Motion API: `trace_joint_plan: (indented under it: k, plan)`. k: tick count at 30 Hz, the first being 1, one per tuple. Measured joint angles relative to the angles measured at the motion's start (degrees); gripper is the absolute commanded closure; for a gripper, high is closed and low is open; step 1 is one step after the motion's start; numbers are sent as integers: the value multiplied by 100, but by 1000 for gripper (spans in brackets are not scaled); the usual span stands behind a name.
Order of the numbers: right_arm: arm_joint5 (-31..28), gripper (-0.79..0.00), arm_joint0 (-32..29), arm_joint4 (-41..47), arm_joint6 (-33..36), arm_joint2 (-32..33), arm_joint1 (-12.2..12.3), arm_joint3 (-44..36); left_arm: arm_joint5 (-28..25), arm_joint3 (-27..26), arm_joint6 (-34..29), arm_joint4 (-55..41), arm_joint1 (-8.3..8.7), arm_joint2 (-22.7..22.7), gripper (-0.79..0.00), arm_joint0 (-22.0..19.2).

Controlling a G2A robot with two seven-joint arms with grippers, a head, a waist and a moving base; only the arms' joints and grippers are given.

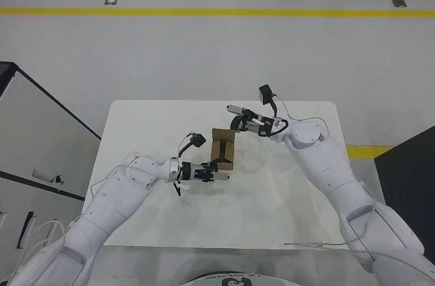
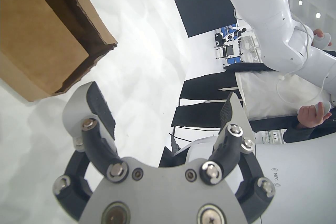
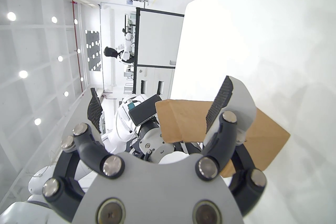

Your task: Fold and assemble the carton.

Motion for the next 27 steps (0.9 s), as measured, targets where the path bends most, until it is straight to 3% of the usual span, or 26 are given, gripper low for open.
trace_joint_plan:
  k: [14, 27]
  plan:
    - [-188, -785, 78, 414, 782, -95, -159, 655, 9, 340, 480, 75, -49, -62, -785, -90]
    - [-146, -785, -413, 369, 773, 213, -5, 320, -60, 500, 582, 99, -41, -228, -785, -195]
